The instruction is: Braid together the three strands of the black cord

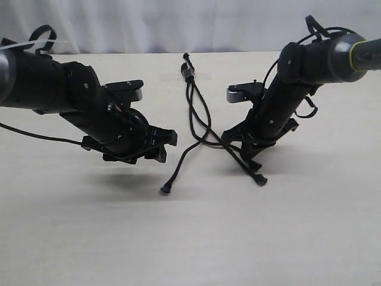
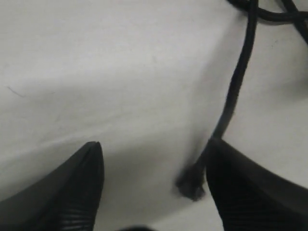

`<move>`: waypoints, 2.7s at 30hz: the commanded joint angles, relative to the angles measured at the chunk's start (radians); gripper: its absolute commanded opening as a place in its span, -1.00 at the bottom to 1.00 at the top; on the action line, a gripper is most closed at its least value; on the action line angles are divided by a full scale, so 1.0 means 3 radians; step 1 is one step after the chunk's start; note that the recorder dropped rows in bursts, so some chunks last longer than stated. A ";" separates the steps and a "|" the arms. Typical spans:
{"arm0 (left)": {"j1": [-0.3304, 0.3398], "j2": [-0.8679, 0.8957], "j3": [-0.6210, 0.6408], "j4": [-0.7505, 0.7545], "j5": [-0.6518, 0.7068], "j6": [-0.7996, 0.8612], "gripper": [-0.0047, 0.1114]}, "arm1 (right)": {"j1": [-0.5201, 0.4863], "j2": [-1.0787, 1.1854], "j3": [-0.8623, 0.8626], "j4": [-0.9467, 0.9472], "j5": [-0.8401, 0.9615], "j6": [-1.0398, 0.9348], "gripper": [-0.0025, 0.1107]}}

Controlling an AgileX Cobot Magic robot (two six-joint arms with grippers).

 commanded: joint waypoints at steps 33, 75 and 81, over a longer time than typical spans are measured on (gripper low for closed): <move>-0.0201 0.0616 -0.0179 -0.0731 -0.0068 0.1046 -0.52 | 0.0000 0.0038 0.0319 0.1075 0.0182 -0.0741 -0.88; 0.0523 -0.0469 -0.0179 -0.0110 0.1401 0.0921 -0.47 | -0.0153 -0.1063 0.0926 0.0238 0.0118 0.0335 -0.65; 0.1816 -0.1766 0.0243 0.0294 0.1856 0.0751 -0.92 | -0.0159 -0.2029 0.1735 -0.0038 -0.0093 0.0707 -0.88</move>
